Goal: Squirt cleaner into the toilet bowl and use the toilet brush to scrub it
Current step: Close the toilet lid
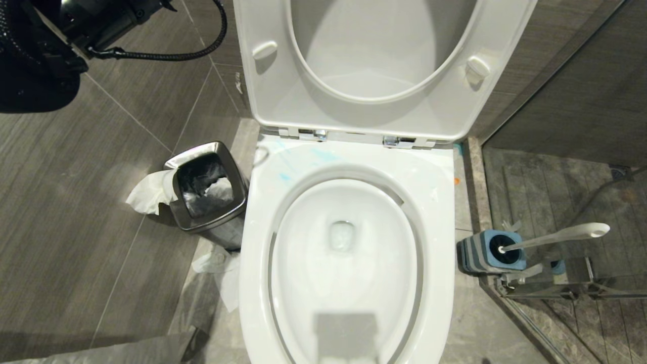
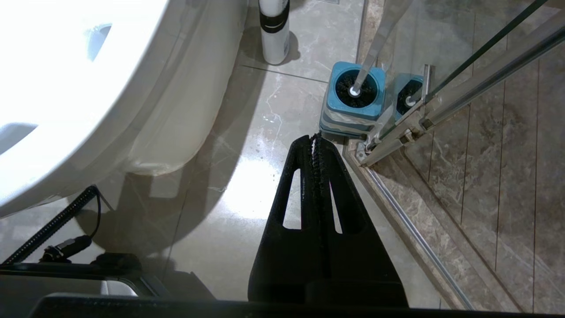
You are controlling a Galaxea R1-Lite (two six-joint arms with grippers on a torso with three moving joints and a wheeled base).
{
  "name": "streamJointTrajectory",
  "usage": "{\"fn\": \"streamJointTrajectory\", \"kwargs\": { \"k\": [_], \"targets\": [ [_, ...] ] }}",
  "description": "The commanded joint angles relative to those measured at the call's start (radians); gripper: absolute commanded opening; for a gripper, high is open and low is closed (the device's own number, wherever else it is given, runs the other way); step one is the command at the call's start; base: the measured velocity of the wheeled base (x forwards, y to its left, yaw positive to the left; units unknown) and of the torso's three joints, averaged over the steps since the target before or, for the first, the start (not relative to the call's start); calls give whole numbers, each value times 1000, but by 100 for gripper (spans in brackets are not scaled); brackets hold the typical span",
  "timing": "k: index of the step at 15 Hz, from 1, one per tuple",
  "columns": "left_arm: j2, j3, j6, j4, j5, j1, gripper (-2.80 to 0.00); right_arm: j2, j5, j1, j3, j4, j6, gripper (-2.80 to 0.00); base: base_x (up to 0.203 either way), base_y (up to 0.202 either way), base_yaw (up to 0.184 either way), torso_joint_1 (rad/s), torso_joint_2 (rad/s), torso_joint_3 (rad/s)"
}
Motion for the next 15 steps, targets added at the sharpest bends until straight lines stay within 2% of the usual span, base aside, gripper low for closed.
{"fn": "streamJointTrajectory", "kwargs": {
  "k": [1, 3, 5, 9, 12, 15],
  "targets": [
    [-20, 34, -11, 4, -46, -5, -280, 1, 0, 0, 0, 0, 0, -280, 0, 0, 0, 0, 0, 0],
    [-42, 62, -44, 6, -134, -6, -280, 1, 0, 0, 0, 0, 0, -280, 0, 0, 0, 0, 0, 0],
    [-52, 76, -69, 13, -168, -13, -280, 1, 0, 0, 0, 0, 0, -280, 0, 0, 0, 0, 0, 0],
    [-98, 109, -170, 53, -179, -48, -280, 1, 0, 0, 0, 0, 0, -280, 0, 0, 0, 0, 0, 0],
    [-165, 207, -252, 94, -179, -62, -280, 1, 0, 0, 0, 0, 0, -280, 0, 0, 0, 0, 0, 0],
    [-253, 324, -298, 151, -179, -72, -280, 1, 0, 0, 0, 0, 0, -280, 0, 0, 0, 0, 0, 0]
  ]
}}
